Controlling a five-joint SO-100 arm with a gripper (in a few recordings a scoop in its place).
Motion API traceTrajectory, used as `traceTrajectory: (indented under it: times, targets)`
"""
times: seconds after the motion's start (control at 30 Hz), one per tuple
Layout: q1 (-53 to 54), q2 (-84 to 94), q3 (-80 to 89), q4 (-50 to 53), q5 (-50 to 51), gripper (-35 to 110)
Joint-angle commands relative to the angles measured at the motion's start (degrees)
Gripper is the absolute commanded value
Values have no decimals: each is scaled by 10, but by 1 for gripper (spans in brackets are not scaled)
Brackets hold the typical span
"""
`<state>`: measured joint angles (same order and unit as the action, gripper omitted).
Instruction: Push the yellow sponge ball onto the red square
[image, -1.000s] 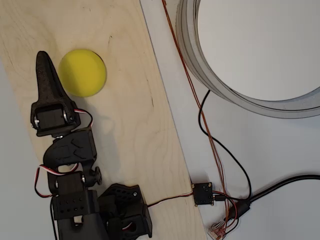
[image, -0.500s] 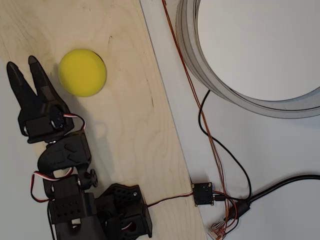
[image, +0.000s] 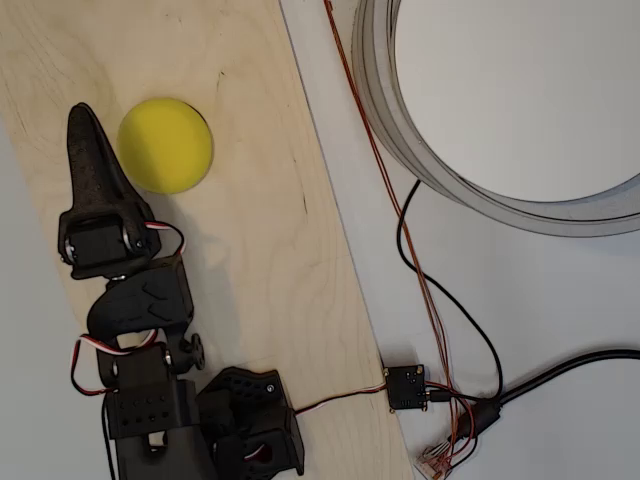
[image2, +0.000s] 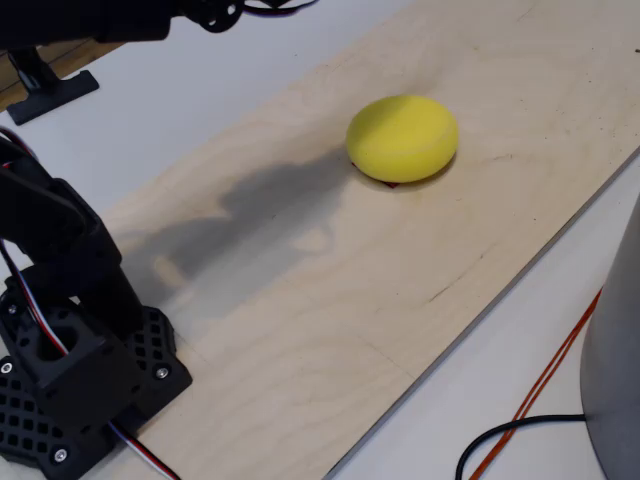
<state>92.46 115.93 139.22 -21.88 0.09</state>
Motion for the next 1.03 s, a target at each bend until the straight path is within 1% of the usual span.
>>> traceTrajectory:
  times: [0.0,0.2,0.27,0.3,0.37,0.4,0.47,0.57,1.0]
  targets:
    - [-11,13,-2,-15,-18,39]
    - [-11,13,-9,-15,-25,39]
    - [-11,15,-10,-15,-27,36]
    - [-11,18,-11,-16,-22,29]
    - [-7,17,-27,-16,1,7]
    - [-3,11,-37,-15,18,0]
    - [8,-4,-52,4,39,0]
    - [18,-25,-55,4,50,-1]
    - [1,-40,-61,2,48,0]
